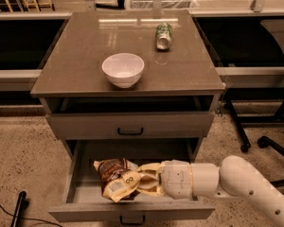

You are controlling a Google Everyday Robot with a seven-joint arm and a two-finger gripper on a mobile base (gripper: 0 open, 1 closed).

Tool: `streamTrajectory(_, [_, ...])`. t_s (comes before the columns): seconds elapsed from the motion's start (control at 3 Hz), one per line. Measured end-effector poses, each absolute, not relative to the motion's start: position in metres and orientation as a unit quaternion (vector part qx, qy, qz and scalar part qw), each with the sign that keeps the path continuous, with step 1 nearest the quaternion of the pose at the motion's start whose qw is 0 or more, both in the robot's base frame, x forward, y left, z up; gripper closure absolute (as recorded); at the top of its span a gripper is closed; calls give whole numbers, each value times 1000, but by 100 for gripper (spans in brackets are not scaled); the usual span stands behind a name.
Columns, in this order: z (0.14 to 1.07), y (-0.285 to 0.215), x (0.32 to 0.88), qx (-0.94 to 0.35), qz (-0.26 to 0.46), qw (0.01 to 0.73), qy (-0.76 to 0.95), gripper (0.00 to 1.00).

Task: Pick brown chip bag from middle drawer and place on counter

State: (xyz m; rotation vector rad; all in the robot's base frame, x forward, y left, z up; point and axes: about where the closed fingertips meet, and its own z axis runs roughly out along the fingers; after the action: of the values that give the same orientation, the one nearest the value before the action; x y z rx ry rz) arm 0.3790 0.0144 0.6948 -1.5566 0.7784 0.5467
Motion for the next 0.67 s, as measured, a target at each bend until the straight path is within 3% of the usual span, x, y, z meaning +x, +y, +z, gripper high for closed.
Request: streamTrajectory(0.67, [808, 38, 404, -737, 174, 610, 232, 100])
